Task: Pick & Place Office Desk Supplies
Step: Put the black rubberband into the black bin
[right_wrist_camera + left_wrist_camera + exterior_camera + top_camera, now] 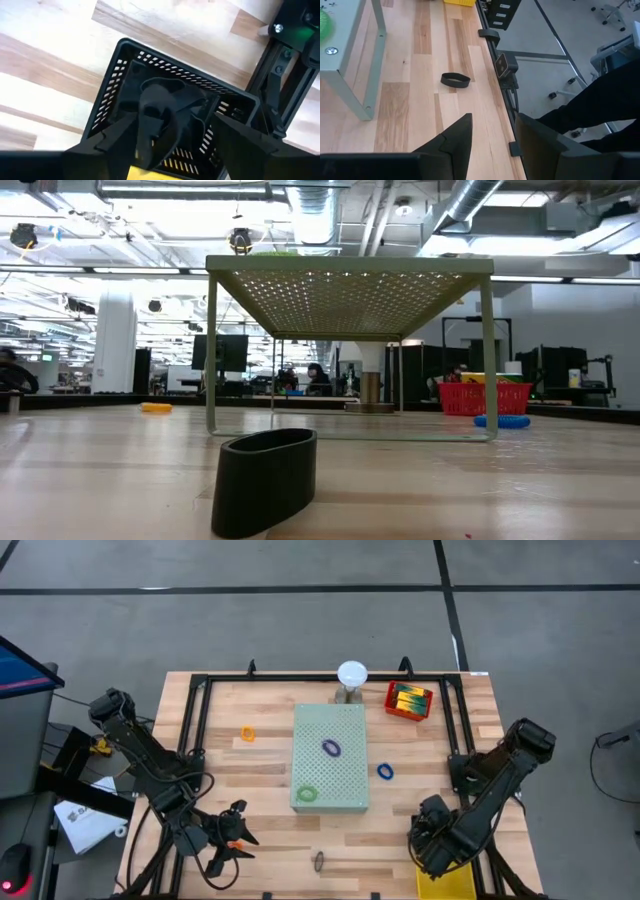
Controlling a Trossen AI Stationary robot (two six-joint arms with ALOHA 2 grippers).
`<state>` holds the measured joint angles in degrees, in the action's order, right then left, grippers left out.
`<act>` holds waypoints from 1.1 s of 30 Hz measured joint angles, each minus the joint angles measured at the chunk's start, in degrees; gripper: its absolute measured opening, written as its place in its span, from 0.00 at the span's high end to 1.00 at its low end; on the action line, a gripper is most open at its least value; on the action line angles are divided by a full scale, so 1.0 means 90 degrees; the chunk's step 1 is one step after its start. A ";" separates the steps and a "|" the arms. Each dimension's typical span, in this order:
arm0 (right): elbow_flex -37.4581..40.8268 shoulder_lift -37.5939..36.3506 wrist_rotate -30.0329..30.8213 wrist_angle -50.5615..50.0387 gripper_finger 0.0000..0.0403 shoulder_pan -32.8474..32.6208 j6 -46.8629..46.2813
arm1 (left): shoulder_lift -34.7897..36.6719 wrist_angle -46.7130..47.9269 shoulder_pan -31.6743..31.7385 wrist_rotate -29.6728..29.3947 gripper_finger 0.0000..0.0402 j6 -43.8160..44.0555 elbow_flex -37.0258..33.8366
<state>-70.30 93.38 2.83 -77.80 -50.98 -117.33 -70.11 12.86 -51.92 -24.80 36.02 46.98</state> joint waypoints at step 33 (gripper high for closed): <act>-0.0236 0.0000 0.2261 0.2729 0.55 0.0060 0.0218 | -0.0002 0.0362 -0.0082 0.0301 0.53 0.0556 0.0000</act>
<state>-72.42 93.38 23.18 -53.24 -50.44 -115.37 -70.13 16.12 -52.66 -22.09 41.02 46.98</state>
